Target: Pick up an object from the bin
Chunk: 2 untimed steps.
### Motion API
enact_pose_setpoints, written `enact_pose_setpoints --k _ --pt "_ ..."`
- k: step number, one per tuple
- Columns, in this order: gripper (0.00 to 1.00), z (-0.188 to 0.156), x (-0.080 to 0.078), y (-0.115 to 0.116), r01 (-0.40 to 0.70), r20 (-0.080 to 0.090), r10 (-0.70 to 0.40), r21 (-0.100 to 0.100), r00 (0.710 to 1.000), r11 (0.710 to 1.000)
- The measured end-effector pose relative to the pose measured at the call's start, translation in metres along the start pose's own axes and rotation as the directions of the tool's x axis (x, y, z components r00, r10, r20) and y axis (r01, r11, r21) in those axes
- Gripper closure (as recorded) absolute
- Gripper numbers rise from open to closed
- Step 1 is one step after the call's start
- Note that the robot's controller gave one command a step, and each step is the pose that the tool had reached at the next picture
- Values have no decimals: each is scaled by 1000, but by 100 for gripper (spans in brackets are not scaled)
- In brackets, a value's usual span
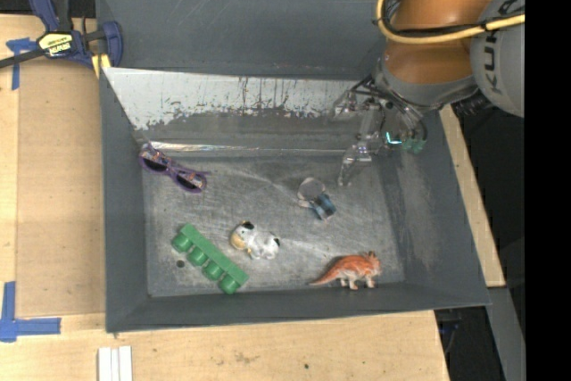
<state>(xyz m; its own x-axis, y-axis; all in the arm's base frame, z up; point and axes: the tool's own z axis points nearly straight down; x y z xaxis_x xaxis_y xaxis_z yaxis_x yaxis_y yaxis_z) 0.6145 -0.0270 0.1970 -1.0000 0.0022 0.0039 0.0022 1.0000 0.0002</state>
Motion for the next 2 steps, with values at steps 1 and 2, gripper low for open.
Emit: enact_pose_setpoints --k 1,2 --pt "0 -4 -2 0 0 8 -1 1 1000 1000" --pt "0 45 0 18 -15 15 15 0 1000 1000"
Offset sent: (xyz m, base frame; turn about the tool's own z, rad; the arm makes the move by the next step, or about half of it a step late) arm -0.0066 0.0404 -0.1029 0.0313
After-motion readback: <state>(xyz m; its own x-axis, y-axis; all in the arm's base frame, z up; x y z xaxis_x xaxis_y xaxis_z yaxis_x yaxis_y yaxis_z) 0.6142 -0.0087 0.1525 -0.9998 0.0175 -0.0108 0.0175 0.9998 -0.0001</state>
